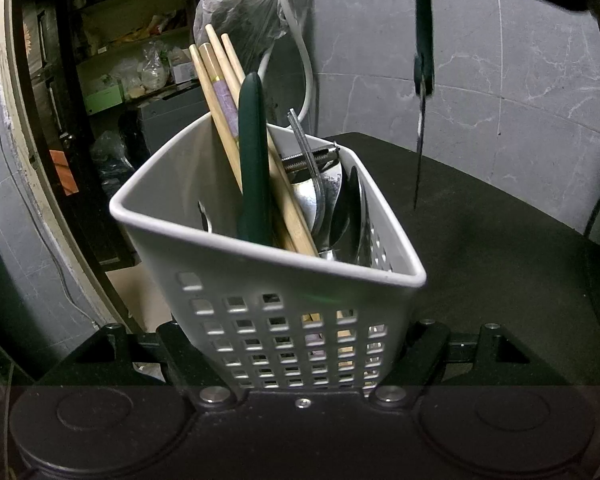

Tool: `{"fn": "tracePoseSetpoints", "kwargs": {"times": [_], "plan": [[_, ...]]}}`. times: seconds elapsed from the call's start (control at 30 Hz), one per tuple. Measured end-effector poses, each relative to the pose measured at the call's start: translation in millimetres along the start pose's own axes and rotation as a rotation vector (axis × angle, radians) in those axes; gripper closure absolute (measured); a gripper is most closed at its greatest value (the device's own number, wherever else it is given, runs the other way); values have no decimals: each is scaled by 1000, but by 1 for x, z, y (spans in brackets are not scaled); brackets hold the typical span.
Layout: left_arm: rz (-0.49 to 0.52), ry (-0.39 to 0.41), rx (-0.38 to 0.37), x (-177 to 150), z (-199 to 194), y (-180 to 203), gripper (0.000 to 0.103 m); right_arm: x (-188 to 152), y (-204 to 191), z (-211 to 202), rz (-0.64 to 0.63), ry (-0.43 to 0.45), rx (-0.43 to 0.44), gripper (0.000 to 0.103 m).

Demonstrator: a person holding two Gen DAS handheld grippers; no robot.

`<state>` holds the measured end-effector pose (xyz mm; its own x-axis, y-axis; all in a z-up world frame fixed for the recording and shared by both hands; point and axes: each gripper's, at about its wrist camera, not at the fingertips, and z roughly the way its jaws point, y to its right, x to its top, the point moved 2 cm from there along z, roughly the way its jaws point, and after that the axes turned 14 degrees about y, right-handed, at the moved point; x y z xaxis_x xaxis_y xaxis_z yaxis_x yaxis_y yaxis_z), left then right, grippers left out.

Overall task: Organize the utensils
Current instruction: 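Carry the scissors with the right gripper up over the basket, then lower the scissors blades-first into the basket with the right gripper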

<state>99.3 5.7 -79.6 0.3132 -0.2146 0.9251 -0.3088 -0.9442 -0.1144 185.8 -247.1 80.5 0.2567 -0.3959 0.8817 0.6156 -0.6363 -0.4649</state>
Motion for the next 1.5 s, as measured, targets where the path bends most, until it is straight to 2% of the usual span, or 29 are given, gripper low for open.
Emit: {"fn": "tracePoseSetpoints", "kwargs": {"times": [0.33, 0.77, 1.0, 1.5], "plan": [[0, 0, 0, 0, 0, 0, 24, 23, -43, 16, -58, 29, 130, 98], [0, 1, 0, -1, 0, 0, 24, 21, -72, 42, -65, -3, 258, 98], [0, 1, 0, -1, 0, 0, 24, 7, -78, 50, -55, -60, 286, 97], [0, 1, 0, -1, 0, 0, 25, -31, -78, 59, -59, -188, 272, 97]]}}
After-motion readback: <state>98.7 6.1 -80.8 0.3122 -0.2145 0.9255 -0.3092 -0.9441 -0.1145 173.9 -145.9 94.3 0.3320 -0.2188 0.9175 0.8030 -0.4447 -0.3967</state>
